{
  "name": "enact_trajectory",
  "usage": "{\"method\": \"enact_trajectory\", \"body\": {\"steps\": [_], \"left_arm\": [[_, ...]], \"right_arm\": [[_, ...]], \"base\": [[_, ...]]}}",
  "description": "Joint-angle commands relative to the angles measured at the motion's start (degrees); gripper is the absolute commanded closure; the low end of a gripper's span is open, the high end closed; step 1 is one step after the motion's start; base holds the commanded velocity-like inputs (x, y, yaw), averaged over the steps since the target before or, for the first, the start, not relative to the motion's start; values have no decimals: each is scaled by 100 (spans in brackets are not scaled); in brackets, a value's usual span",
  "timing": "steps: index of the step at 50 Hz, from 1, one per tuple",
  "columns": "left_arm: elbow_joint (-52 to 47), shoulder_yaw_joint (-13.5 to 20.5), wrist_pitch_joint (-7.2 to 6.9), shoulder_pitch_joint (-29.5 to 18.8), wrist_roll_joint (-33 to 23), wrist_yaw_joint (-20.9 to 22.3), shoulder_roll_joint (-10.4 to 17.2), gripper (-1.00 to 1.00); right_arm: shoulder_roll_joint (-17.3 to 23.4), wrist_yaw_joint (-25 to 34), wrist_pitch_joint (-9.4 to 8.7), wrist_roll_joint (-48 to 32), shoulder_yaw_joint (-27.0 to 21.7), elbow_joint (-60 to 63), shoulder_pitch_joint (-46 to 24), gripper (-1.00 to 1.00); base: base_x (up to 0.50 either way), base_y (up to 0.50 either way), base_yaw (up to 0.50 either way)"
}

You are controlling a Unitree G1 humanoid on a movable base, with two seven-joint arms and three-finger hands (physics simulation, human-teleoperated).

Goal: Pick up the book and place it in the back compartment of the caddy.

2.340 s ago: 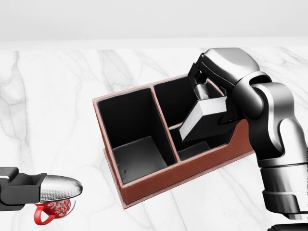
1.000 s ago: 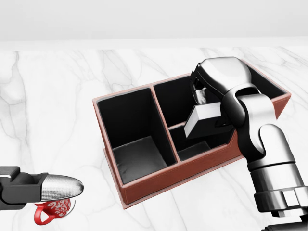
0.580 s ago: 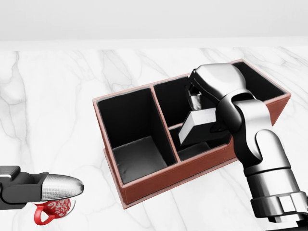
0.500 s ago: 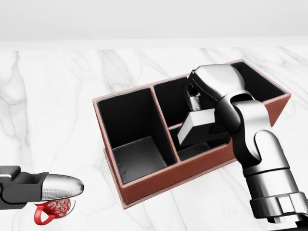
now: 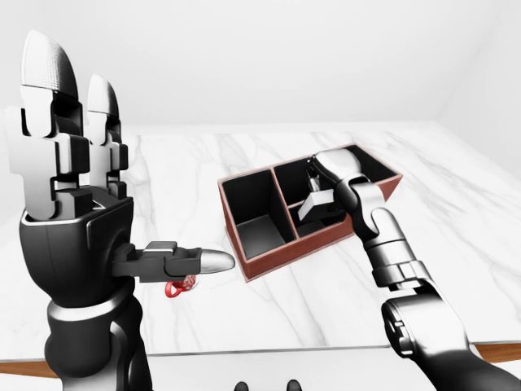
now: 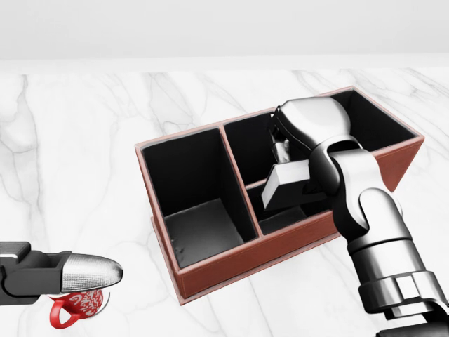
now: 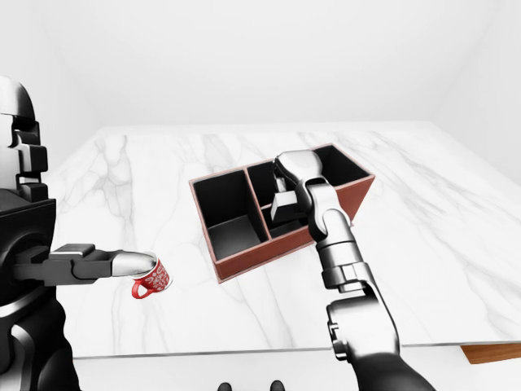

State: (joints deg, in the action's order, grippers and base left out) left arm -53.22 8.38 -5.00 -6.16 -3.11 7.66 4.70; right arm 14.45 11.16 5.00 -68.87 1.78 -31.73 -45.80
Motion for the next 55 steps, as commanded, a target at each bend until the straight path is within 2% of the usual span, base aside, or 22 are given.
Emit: {"method": "enact_trajectory", "body": {"steps": [1, 10, 38, 55], "left_arm": [[7, -16, 0, 4, -9, -4, -3, -100], [-4, -6, 0, -13, -10, 2, 0, -100], [30, -29, 0, -1, -21, 2, -8, -100], [54, -95, 0, 12, -52, -10, -24, -100]], "right_arm": [[-9, -528, 0, -141, 6, -398, -184, 100], [-86, -915, 0, -259, 92, -724, -236, 100], [-132, -1611, 0, -508, 208, -1407, -382, 100], [-146, -1767, 0, -592, 236, -1575, -391, 100]], "base": [[0, 0, 0], [0, 0, 0], [0, 0, 0], [0, 0, 0]]}}
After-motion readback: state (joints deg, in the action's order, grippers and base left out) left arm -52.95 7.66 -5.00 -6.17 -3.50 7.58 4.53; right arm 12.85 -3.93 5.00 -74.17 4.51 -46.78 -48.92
